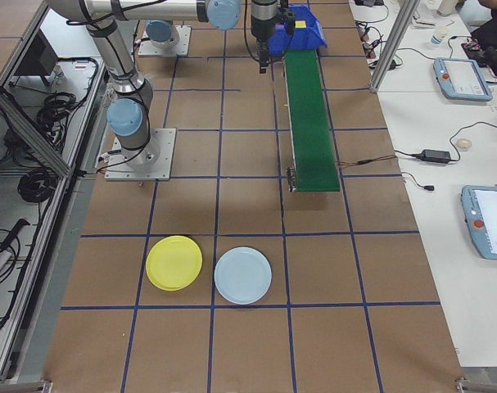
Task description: Move block left to right into plate
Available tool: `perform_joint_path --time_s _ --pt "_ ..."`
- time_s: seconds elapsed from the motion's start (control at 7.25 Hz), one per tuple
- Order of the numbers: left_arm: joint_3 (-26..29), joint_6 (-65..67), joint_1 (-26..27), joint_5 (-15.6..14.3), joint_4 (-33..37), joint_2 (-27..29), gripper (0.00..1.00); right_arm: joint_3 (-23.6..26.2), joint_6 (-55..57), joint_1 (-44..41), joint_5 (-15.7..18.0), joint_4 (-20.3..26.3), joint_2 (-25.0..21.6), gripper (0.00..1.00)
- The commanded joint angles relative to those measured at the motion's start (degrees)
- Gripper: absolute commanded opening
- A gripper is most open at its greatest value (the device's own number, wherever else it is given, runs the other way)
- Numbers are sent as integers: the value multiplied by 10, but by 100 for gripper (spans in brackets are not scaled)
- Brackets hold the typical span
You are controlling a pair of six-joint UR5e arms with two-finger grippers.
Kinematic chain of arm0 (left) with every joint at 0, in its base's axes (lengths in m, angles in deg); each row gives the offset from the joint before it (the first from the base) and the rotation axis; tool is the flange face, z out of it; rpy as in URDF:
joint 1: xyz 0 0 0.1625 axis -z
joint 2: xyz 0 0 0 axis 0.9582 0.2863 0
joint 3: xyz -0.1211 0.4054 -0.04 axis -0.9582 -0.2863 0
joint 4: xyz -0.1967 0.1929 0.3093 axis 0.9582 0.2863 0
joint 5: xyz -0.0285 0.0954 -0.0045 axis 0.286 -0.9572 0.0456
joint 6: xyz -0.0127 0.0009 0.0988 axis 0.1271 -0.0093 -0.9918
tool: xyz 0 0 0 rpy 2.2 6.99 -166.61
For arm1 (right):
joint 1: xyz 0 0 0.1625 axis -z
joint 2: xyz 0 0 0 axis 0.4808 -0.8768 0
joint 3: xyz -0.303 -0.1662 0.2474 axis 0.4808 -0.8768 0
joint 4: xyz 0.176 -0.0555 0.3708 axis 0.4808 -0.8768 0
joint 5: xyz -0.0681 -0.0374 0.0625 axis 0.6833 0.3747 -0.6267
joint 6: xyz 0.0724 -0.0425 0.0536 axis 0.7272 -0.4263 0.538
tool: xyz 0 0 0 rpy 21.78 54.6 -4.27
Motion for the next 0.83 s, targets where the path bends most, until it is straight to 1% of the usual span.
perform_joint_path --time_s 0.0,0.28,0.41,0.55,0.69 --pt "-25 -33 -12 6 -7 5 100 1 0 -1 -2 1 0 100" --pt "-40 -29 -14 7 -12 10 99 0 0 0 -1 1 -1 100" --pt "-54 -30 -14 7 -25 11 95 0 0 0 -2 1 -1 100" --pt "-68 -30 -14 5 -43 13 88 -2 1 -1 -2 2 -2 100" --pt "-69 -31 -14 4 -43 21 71 -1 0 0 -2 3 -1 100"
